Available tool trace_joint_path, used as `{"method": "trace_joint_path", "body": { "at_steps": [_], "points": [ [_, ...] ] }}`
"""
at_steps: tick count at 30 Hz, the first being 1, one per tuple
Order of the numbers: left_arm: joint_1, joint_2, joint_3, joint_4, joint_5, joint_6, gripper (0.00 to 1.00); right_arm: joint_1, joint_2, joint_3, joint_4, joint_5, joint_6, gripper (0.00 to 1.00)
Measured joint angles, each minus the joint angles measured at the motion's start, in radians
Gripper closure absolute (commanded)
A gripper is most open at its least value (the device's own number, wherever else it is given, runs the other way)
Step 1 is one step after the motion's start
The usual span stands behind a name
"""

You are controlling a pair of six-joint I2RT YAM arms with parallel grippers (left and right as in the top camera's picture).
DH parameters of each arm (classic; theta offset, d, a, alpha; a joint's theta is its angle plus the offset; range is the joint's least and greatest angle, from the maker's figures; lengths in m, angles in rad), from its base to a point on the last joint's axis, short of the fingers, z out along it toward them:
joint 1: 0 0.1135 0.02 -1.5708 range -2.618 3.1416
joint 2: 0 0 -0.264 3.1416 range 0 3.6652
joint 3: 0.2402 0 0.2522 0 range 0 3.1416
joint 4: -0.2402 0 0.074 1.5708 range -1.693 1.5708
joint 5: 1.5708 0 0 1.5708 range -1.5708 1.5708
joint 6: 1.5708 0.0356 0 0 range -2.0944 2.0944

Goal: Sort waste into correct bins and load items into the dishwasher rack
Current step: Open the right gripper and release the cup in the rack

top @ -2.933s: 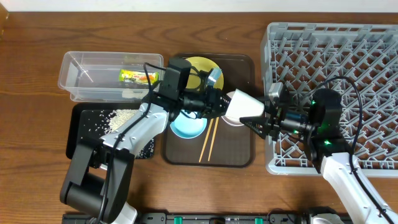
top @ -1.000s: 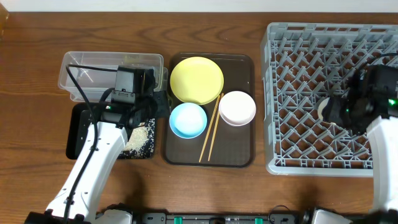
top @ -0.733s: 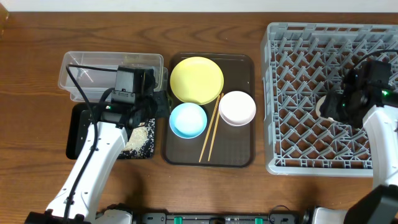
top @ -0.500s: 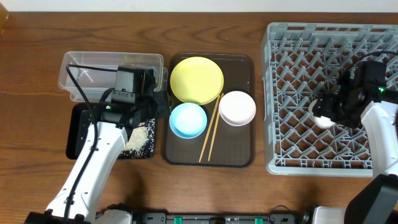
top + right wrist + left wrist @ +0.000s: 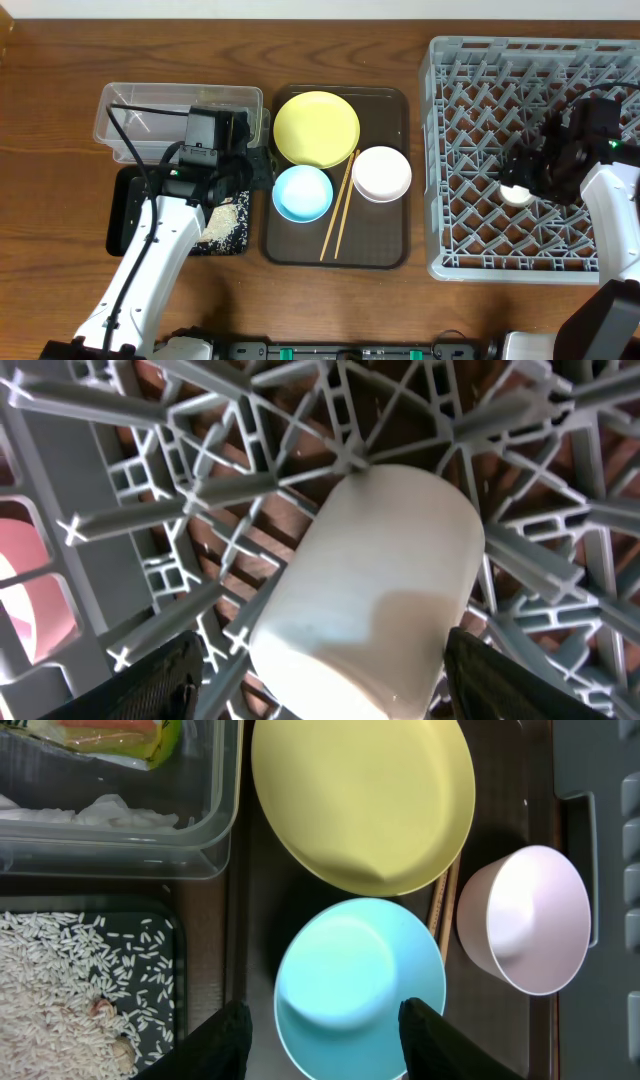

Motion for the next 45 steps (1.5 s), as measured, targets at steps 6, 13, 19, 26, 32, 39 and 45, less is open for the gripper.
{"method": "trace_joint_path", "body": {
  "at_steps": [6, 13, 19, 26, 32, 39, 45],
  "points": [
    [0.000, 0.000, 0.000, -0.001, 0.000, 0.000, 0.49, 0.000, -0.025, 0.039, 0.009, -0.003, 0.001, 0.76],
    [0.000, 0.000, 0.000, -0.001, 0.000, 0.000, 0.49, 0.000, -0.106, 0.069, -0.090, -0.008, 0.007, 0.94],
    [0.000, 0.000, 0.000, -0.001, 0.000, 0.000, 0.49, 0.000, -0.095, 0.062, -0.170, 0.025, 0.007, 0.93],
    [0.000, 0.000, 0.000, -0.002, 0.000, 0.000, 0.49, 0.000, -0.089, 0.033, -0.092, 0.101, 0.008, 0.92],
    [0.000, 0.000, 0.000, -0.002, 0.000, 0.000, 0.49, 0.000, -0.088, 0.033, -0.069, 0.119, 0.013, 0.95],
    [0.000, 0.000, 0.000, -0.002, 0.000, 0.000, 0.49, 0.000, -0.088, 0.031, -0.093, 0.115, 0.016, 0.96],
    [0.000, 0.000, 0.000, -0.003, 0.000, 0.000, 0.49, 0.000, -0.085, -0.013, -0.036, 0.116, 0.016, 0.97]
  ]
}}
